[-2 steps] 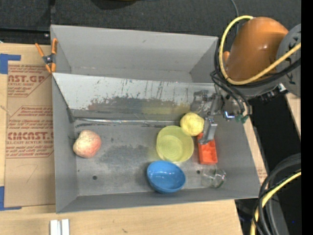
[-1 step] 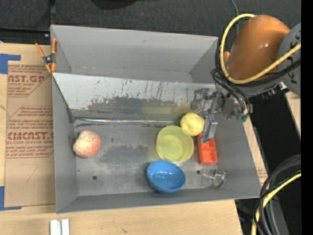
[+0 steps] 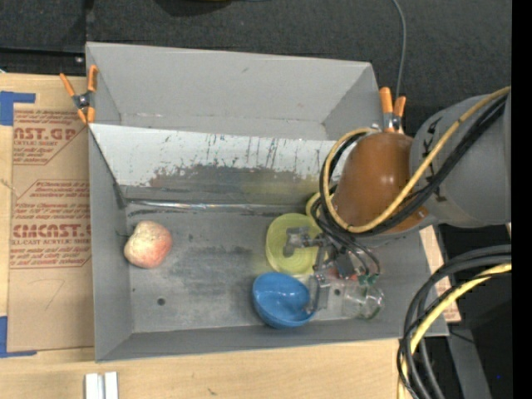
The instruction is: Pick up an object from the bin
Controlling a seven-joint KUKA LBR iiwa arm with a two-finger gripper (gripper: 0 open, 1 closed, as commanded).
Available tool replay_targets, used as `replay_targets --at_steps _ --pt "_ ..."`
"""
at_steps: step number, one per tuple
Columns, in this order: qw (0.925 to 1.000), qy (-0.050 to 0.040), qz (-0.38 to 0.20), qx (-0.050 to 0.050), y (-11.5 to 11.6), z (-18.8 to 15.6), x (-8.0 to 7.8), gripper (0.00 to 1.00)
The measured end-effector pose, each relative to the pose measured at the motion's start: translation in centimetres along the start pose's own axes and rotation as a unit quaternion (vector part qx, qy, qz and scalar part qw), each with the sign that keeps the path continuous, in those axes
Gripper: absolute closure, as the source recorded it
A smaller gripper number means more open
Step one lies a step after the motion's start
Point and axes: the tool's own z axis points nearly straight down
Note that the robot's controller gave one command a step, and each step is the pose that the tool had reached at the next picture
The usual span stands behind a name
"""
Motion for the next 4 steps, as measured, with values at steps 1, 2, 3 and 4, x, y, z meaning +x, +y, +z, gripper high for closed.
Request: replay_targets --at_steps 1,2,3,4 --pt "0.9958 -0.0037 0.092 0.0 0.7 -5.3 1.2 0.0" --pt "0.9994 -0.0001 -0.035 0.0 3.1 1.0 1.9 0.0" --pt "0.9988 -0.0113 0.048 0.0 6.0 3.6 1.4 0.0" --pt "1.0 -0.0007 -0.002 -0.001 9.7 3.9 1.1 1.0"
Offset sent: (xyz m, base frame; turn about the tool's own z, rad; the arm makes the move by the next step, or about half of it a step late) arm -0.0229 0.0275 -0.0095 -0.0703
